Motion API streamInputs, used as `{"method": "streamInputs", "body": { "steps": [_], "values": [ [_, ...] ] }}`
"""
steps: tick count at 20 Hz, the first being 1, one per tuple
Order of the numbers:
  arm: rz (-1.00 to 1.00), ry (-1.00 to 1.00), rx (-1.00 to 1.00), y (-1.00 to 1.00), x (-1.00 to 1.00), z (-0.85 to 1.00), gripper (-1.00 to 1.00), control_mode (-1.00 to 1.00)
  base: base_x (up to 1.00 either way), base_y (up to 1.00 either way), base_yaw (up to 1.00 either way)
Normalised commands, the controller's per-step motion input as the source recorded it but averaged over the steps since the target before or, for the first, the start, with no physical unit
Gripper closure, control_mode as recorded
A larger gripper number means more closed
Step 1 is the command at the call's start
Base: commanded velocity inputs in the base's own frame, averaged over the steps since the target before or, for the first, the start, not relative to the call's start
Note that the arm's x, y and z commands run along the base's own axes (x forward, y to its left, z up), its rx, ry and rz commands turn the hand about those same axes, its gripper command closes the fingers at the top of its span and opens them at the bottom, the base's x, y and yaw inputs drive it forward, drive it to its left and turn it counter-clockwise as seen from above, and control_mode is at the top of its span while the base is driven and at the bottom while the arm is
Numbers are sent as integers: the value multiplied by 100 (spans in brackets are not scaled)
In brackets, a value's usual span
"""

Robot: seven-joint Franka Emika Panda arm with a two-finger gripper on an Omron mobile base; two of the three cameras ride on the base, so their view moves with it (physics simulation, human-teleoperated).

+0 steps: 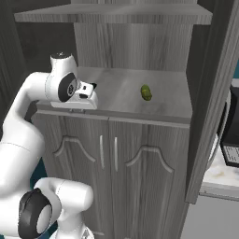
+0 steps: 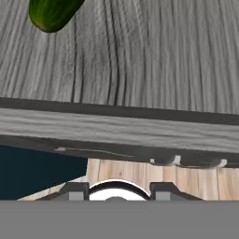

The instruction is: Pick the cucumbers from the cabinet and place them in one bowl. Pick the kiwi from the sink and place it in the other bowl.

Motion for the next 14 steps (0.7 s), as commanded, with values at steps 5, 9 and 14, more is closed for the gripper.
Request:
{"method": "streamInputs", "body": {
  "steps": [5, 9, 14],
  "values": [
    [-1, -12, 0, 0, -12, 4, -100, -100, 0, 0, 0],
    [-4, -19, 0, 0, -16, 17, -100, -100, 0, 0, 0],
    [-4, -9, 0, 0, 2, 22, -100, -100, 0, 0, 0]
  ]
}}
